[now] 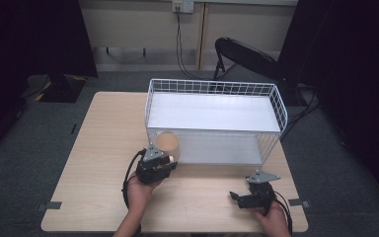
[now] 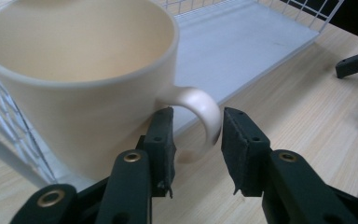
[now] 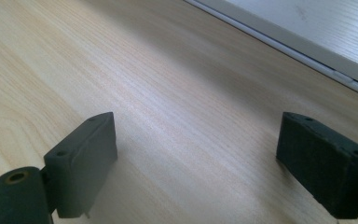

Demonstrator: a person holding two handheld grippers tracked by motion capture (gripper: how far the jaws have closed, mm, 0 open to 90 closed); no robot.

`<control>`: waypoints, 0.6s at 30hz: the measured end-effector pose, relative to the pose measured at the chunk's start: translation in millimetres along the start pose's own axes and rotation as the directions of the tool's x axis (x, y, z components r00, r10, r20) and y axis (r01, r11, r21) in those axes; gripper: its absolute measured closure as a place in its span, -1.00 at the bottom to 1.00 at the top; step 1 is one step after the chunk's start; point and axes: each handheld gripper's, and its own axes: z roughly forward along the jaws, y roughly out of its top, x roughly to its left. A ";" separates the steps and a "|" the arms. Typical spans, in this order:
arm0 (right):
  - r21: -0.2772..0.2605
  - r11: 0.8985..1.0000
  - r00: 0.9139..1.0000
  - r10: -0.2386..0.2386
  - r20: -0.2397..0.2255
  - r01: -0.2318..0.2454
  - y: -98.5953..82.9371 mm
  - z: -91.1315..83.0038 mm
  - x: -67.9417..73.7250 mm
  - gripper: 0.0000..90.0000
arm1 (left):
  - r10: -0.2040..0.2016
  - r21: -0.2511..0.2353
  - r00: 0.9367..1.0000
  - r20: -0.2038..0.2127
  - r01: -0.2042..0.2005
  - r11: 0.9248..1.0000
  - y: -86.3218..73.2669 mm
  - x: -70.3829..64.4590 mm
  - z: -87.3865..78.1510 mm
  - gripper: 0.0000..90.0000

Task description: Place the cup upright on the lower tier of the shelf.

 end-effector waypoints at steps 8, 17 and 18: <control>0.000 1.000 1.000 0.000 0.000 0.000 0.0 0.0 0.0 -0.74 | 0.030 0.003 1.000 0.009 -0.030 1.000 0.9 -0.8 0.1 0.75; 0.000 1.000 1.000 0.000 0.000 0.000 0.0 0.0 0.0 -0.74 | 0.047 0.013 0.998 0.032 -0.048 0.999 6.3 -2.1 6.3 0.82; 0.000 1.000 1.000 0.000 0.000 0.000 0.0 0.0 0.0 -0.74 | 0.052 0.011 0.998 0.035 -0.052 0.999 6.7 -2.5 7.4 0.83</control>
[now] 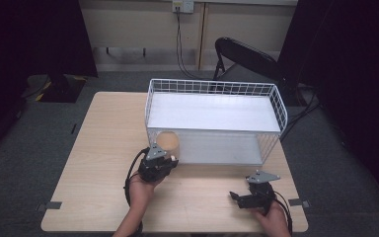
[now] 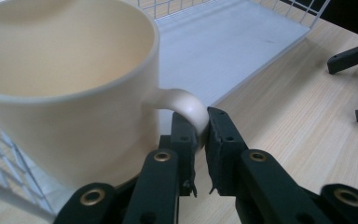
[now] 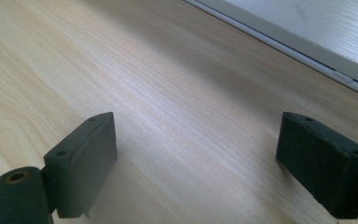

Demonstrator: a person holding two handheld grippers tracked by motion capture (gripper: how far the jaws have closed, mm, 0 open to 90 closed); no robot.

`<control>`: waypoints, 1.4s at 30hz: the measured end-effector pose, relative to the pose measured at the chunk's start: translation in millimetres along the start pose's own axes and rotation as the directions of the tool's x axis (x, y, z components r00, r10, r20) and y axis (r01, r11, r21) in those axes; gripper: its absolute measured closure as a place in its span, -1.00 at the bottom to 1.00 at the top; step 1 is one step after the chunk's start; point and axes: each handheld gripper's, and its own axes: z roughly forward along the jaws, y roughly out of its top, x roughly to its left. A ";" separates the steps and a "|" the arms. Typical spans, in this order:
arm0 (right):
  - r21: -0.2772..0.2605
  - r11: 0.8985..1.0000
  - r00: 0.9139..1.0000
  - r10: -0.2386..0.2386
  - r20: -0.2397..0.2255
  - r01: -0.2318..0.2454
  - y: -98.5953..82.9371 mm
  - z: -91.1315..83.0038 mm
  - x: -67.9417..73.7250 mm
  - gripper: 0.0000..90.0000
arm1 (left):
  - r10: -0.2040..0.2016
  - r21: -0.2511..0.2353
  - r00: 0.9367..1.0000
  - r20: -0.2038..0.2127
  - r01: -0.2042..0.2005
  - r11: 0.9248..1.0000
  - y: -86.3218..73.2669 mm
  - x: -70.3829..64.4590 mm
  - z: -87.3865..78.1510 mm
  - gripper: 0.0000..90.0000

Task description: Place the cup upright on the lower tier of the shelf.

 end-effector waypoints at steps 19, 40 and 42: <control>0.000 1.000 1.000 0.000 0.000 0.000 0.0 0.0 0.0 -0.74 | 0.034 -0.008 0.999 0.027 -0.034 0.999 12.7 -10.3 17.5 0.87; 0.000 1.000 1.000 0.000 -0.001 0.000 -0.3 -0.3 0.2 -0.74 | 0.039 0.000 0.999 0.026 -0.039 0.999 14.5 -17.8 29.7 0.81; 0.000 1.000 1.000 0.001 -0.001 -0.001 -0.3 -0.3 0.2 -0.74 | 0.017 0.012 1.000 0.026 -0.017 1.000 12.4 -15.2 29.1 0.69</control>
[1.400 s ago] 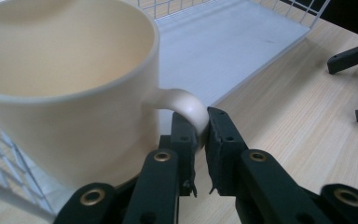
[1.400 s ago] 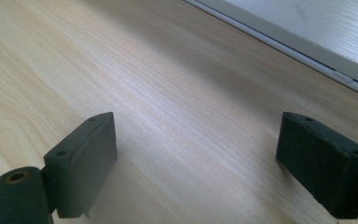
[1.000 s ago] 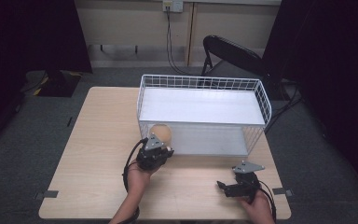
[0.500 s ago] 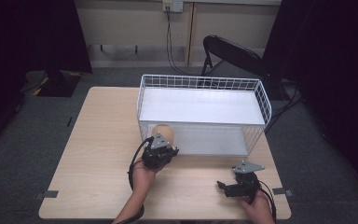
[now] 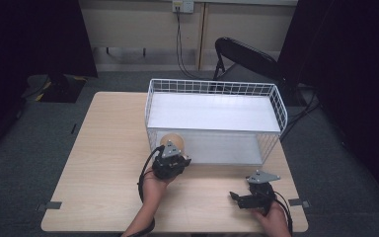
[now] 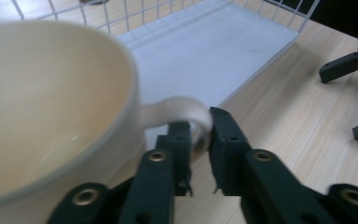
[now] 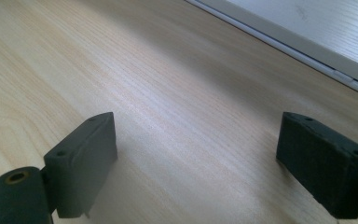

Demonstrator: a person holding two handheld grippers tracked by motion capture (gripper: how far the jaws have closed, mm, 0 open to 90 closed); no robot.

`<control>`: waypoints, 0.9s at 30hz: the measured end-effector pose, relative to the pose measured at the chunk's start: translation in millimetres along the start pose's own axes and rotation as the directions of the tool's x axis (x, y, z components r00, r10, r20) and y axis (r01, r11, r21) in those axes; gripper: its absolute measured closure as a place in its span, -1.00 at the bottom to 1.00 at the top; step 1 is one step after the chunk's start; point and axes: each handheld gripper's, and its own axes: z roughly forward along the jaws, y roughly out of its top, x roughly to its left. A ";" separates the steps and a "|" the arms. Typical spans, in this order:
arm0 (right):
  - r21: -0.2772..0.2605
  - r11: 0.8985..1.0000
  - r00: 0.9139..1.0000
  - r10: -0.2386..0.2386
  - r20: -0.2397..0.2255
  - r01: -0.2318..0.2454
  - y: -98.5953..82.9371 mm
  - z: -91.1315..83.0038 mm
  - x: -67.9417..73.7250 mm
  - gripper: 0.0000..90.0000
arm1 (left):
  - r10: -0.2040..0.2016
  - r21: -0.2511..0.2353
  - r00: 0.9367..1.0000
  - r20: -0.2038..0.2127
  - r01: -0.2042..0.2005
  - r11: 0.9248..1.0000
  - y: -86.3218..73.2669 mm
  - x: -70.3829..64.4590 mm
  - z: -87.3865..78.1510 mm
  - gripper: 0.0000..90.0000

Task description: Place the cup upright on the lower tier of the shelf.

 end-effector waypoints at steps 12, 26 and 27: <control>0.000 1.000 1.000 0.000 0.000 0.000 0.0 0.0 0.0 -0.74 | -0.032 0.028 0.999 0.027 0.031 0.999 -6.1 1.1 -10.0 0.09; 0.000 1.000 1.000 0.000 0.000 0.000 0.0 0.0 0.0 -0.74 | -0.038 0.034 0.998 -0.048 0.040 0.999 -22.2 10.8 -39.3 0.04; 0.000 1.000 1.000 0.000 0.000 0.000 0.0 0.0 0.0 -0.74 | -0.040 0.025 0.998 -0.055 0.042 0.999 -23.0 12.0 -40.9 0.06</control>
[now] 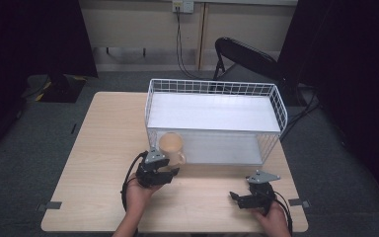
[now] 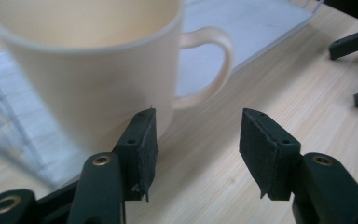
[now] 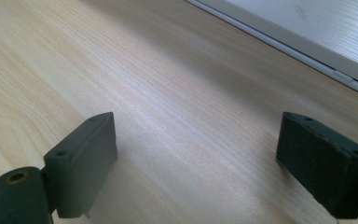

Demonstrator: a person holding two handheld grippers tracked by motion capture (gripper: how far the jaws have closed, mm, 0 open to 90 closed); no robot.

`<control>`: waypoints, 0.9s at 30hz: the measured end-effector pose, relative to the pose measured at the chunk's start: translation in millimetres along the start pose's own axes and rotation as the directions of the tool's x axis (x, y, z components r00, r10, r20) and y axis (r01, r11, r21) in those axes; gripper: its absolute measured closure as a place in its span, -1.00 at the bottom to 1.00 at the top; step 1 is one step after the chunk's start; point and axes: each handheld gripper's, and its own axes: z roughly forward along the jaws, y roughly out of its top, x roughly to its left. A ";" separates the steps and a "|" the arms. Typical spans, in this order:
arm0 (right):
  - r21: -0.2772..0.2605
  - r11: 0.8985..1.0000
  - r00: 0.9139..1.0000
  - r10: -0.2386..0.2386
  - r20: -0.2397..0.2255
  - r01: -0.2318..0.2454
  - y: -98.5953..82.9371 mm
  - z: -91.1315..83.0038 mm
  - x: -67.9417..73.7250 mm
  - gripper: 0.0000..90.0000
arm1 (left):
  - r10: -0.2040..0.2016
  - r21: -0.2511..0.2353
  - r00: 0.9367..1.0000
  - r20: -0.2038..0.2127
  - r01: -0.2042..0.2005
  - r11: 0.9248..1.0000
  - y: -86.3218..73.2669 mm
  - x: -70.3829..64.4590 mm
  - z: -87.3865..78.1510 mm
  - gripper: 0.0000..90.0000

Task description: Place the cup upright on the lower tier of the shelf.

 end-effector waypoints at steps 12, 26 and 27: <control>0.000 1.000 1.000 0.000 0.000 0.000 0.0 0.0 0.0 -0.74 | 0.017 -0.013 0.999 -0.032 -0.017 1.000 7.2 2.7 8.5 0.31; 0.000 1.000 1.000 0.000 0.000 0.000 0.0 0.0 0.0 -0.74 | 0.020 -0.012 0.999 -0.047 -0.021 1.000 10.0 2.7 17.8 0.32; 0.000 1.000 1.000 0.000 0.000 0.000 0.0 0.0 0.0 -0.74 | 0.021 -0.011 0.999 -0.050 -0.022 1.000 9.4 2.3 17.6 0.32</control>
